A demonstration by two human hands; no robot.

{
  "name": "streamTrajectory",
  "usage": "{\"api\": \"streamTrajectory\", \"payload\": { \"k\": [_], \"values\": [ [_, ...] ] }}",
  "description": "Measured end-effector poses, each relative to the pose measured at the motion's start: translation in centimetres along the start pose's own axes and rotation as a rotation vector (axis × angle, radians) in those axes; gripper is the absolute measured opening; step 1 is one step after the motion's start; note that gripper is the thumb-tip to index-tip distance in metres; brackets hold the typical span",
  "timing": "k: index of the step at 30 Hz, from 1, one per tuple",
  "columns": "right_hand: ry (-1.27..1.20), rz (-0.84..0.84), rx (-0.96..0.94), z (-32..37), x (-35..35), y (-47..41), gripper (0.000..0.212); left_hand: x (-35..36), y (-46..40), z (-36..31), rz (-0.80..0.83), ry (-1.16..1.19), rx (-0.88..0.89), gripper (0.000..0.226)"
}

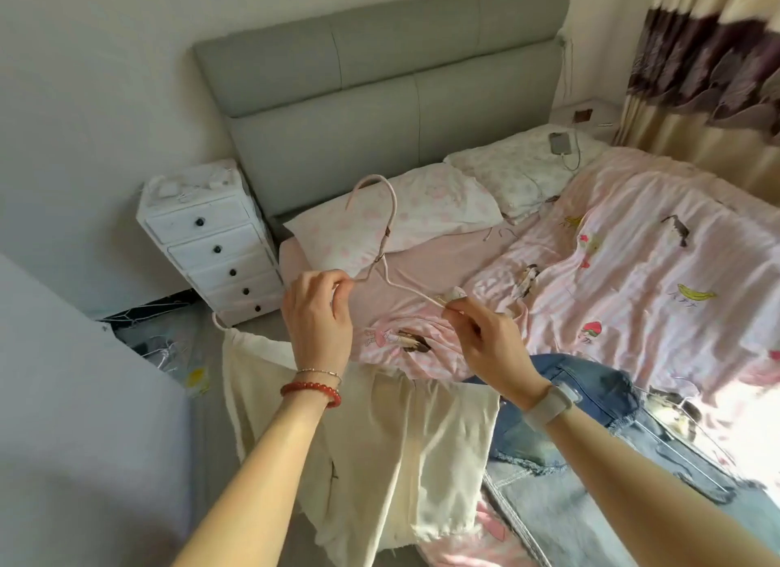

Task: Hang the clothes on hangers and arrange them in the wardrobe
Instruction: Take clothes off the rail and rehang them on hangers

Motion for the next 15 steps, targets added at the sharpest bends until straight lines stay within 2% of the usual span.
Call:
{"api": "streamTrajectory", "payload": {
  "k": [4, 7, 12, 15],
  "values": [
    [-0.179, -0.068, 0.098, -5.6, -2.2, -4.3, 0.010, 5.1, -6.9, -3.2, -0.031, -0.025, 0.103, 0.009],
    [-0.220, -0.134, 0.201, -10.6, -3.7, -6.7, 0.011, 10.9, -10.5, -5.5, 0.030, -0.023, 0.080, 0.022],
    [-0.147, -0.217, 0.427, -21.6, -4.9, -10.0, 0.020, 22.2, -9.9, -5.1, 0.388, -0.065, -0.044, 0.045],
    [0.008, -0.100, 0.609, -29.3, -4.5, -10.7, 0.026, 27.6, -7.1, -2.5, 0.630, -0.142, -0.154, 0.052]
  ]
}}
Point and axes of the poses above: each hand's wrist, its own y-axis away from the middle knuckle, its own x-axis out of the palm, z = x × y, the point moved 4 cm from there along -y, towards the middle knuckle, and after that the axes turned 11 degrees about z, right-handed, at the moved point
